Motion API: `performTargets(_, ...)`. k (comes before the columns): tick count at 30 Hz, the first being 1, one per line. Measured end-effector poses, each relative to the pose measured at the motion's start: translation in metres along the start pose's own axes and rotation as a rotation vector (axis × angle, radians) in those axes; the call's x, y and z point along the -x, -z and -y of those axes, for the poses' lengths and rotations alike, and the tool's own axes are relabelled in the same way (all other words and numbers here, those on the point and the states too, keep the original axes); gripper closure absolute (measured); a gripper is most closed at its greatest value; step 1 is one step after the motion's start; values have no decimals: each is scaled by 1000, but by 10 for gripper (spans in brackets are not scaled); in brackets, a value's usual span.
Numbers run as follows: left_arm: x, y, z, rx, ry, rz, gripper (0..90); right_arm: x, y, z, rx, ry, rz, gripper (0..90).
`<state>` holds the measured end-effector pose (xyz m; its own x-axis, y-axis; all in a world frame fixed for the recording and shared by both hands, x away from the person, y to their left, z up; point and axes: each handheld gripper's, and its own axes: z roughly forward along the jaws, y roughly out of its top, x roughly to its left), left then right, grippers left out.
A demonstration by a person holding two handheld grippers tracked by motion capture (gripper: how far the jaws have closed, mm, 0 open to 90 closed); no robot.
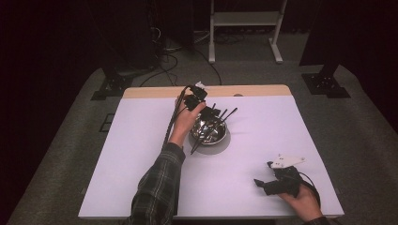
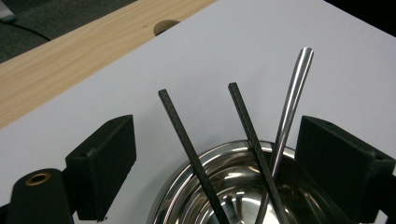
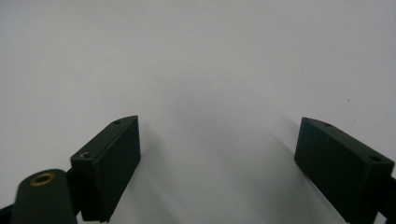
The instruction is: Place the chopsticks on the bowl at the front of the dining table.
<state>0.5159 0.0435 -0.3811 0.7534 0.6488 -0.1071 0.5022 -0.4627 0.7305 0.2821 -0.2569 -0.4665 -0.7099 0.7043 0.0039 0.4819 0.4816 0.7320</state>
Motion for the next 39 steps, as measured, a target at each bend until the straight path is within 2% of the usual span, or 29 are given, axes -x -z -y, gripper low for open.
performTargets(6,-1,-13,-3,-7,6,-14,118,0,0,0,-1,2,-1,126)
performTargets(14,-1,-32,-6,-45,10,-17,118,0,0,0,-2,2,0,126)
performTargets(20,2,-41,-9,-65,7,-37,109,0,0,0,-2,2,0,126)
performTargets(28,-3,-46,-10,-78,26,-55,108,0,0,0,-2,2,0,126)
performTargets(39,-14,-43,-7,-90,44,-75,108,0,0,0,-2,2,0,126)
